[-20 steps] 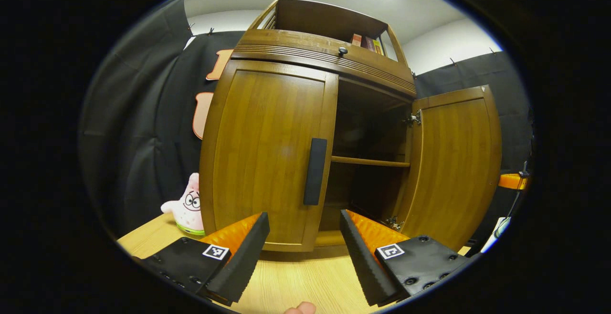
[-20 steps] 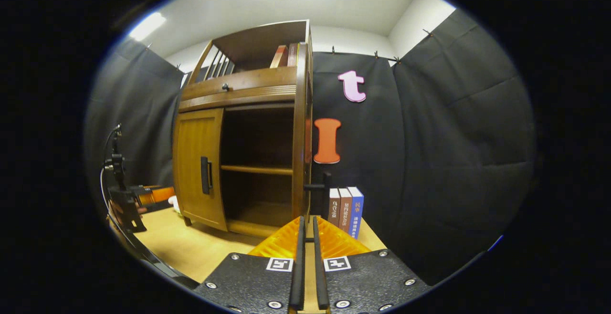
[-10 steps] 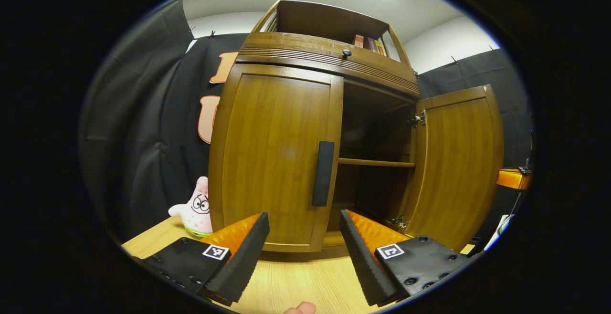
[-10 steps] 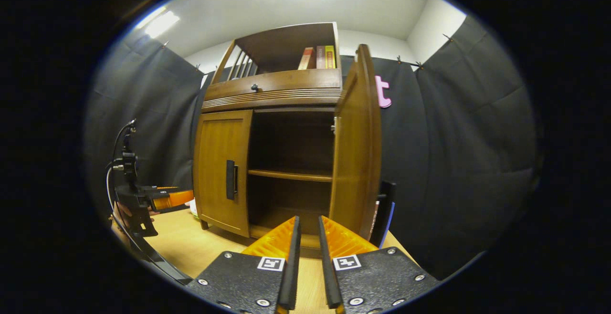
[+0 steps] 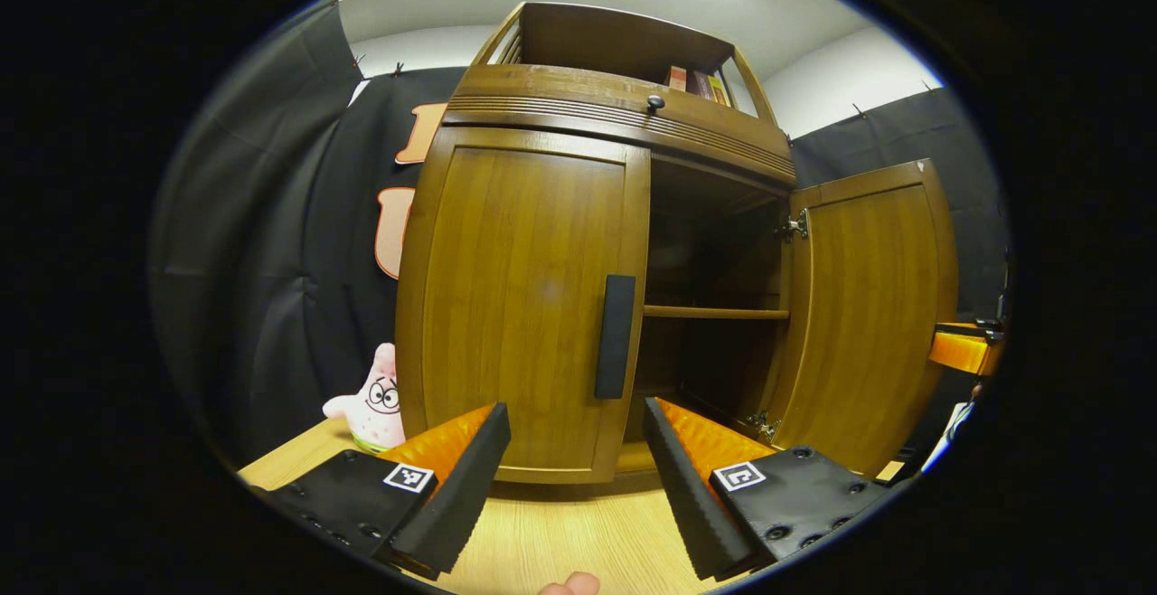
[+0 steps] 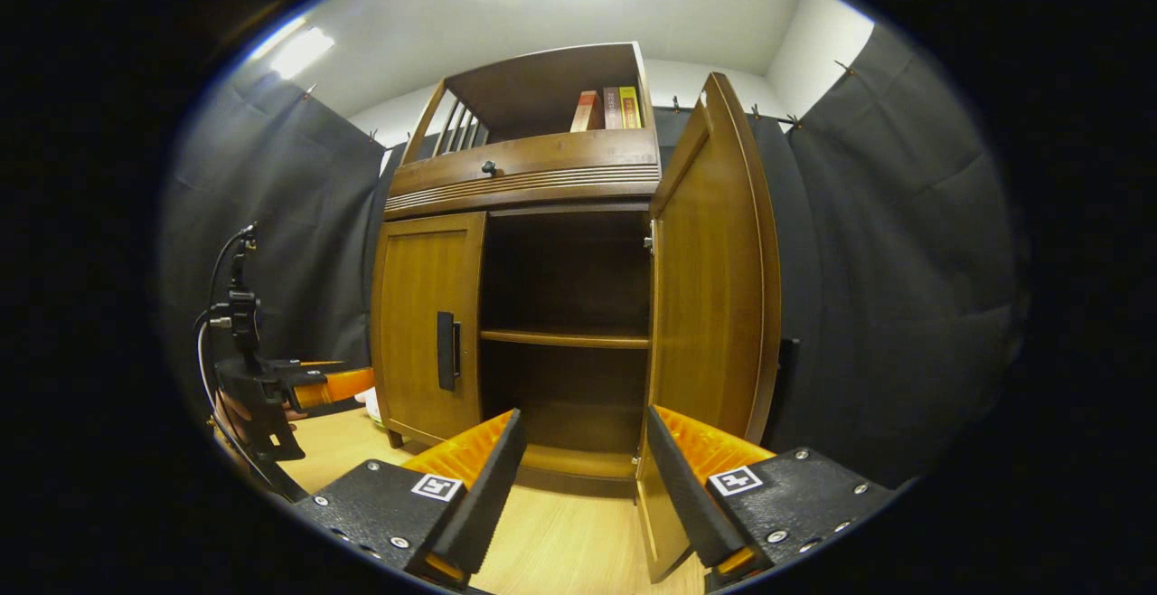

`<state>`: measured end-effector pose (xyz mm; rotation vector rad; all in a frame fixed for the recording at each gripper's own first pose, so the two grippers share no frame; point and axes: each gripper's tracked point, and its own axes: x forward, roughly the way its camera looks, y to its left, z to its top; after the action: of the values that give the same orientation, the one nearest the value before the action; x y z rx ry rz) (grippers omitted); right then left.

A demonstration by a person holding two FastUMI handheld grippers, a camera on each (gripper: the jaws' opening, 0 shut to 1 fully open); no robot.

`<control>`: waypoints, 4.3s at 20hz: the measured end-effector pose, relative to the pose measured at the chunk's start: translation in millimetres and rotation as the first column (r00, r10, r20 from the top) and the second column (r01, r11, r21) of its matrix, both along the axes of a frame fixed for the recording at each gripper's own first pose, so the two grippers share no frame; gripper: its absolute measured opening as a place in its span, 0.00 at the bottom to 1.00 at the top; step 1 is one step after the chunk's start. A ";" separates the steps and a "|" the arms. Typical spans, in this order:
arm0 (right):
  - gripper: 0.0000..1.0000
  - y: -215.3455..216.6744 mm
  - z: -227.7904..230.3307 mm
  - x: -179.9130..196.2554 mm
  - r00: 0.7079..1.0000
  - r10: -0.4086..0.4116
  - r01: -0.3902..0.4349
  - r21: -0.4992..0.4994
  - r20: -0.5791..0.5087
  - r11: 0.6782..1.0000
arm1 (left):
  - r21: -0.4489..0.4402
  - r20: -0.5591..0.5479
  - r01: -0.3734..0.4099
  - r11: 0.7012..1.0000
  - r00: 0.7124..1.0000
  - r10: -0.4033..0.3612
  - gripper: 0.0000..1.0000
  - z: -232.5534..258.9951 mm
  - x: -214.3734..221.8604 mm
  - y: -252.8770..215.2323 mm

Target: Open the right door of the double-door shoe cabinet with the right hand, and open the left door with the left hand.

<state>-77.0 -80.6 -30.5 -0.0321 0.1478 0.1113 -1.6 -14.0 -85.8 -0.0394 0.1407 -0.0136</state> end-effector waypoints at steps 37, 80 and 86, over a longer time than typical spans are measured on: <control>0.92 19.5 -29.2 -41.0 0.995 0.042 -0.048 -0.071 -0.087 0.996 | 0.104 -0.078 0.003 0.995 0.997 0.005 0.43 -7.4 178.2 -36.8; 0.93 36.2 -17.9 -18.3 0.998 0.052 -0.052 -0.001 -0.046 0.999 | 0.145 0.015 -0.038 0.989 0.999 0.036 0.11 74.5 -69.4 209.6; 0.98 38.6 -16.2 -19.3 0.998 0.042 -0.043 -0.012 -0.044 0.999 | 0.122 0.091 0.112 0.986 0.988 -0.123 0.17 77.7 -68.2 235.4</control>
<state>-96.3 -42.0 -46.7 -0.0454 0.1919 0.1534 -69.8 221.4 -8.0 0.0860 0.0452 -0.1250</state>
